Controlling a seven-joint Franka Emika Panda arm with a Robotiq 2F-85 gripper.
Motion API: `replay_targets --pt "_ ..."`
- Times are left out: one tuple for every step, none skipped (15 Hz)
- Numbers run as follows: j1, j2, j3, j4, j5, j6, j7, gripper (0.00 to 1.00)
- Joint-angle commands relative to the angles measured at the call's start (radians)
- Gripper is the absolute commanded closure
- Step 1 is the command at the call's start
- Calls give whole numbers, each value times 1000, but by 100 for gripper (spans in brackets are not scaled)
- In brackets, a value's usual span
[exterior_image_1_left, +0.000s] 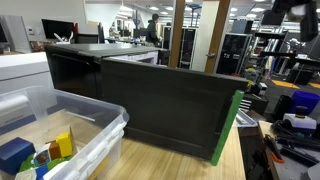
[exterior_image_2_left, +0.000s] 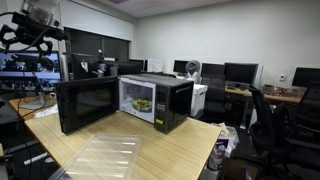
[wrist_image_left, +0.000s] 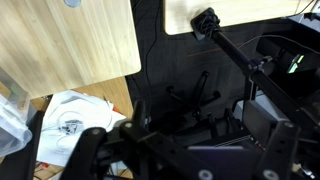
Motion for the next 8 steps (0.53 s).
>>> replay_targets --pt "-4 -54 24 -82 9 22 -50 29" --pt "-6 -65 29 -110 14 47 -58 37" --pt "-9 -71 35 -133 14 65 -57 43" --pt "-9 -78 39 -153 12 81 -56 51" --pt "-13 -86 45 -185 0 113 -48 61" --pt "-17 -86 44 -199 -6 126 -44 68" --pt "-19 -87 42 -217 -10 148 -42 75" --pt "-25 -83 35 -230 -14 172 -45 83"
